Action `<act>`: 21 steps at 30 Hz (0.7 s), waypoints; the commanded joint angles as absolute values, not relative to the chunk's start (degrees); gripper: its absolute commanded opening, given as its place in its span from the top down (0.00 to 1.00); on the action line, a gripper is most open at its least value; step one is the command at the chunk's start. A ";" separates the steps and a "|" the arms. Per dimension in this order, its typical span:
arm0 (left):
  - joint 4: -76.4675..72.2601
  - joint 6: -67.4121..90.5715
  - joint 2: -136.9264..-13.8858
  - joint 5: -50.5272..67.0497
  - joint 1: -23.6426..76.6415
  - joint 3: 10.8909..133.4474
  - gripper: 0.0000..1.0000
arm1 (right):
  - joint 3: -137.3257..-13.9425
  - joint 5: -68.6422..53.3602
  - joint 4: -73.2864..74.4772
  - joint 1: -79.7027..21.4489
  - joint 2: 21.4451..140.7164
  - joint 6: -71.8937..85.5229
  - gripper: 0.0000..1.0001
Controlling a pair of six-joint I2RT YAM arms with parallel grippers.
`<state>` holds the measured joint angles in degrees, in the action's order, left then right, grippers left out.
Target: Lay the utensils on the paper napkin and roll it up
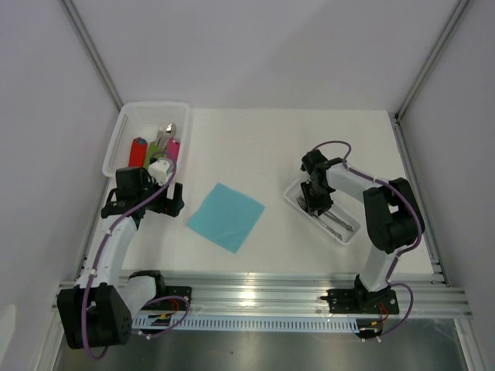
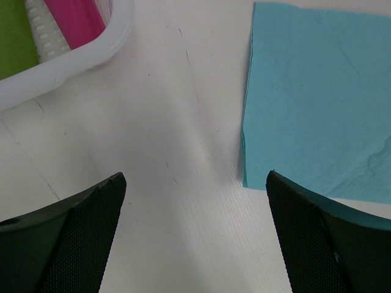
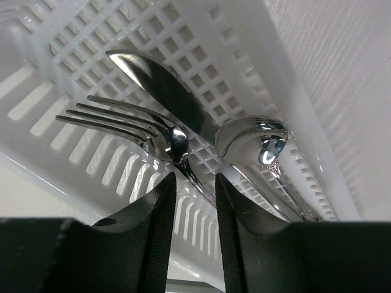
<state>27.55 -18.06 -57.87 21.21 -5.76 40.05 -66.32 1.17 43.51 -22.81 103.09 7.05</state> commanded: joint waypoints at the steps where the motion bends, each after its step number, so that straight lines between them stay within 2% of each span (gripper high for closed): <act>1: 26.46 -18.72 -58.10 21.45 -6.24 39.55 0.00 | -66.09 0.70 44.12 -23.20 103.09 5.80 0.64; 4: 26.46 -18.72 -57.92 21.18 -6.24 39.64 0.01 | -65.48 0.70 43.24 -23.20 104.84 5.71 0.67; 5: 26.54 -18.72 -57.92 21.27 -6.24 39.46 0.00 | -65.39 0.70 43.07 -23.20 105.20 5.80 0.71; 6: 26.46 -18.72 -58.01 21.27 -6.24 39.55 0.00 | -65.13 0.79 42.98 -23.20 105.38 5.80 0.79; 11: 26.19 -18.81 -58.10 21.18 -6.24 39.46 0.00 | -65.39 3.33 43.85 -23.38 103.89 5.36 0.97; 21: 26.10 -18.81 -58.18 20.92 -6.24 39.55 0.00 | -69.87 10.19 45.00 -24.43 98.00 3.95 1.00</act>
<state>27.51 -18.09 -58.15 21.15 -5.76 40.05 -66.52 5.82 44.69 -23.94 101.78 4.62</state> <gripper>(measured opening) 0.994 0.048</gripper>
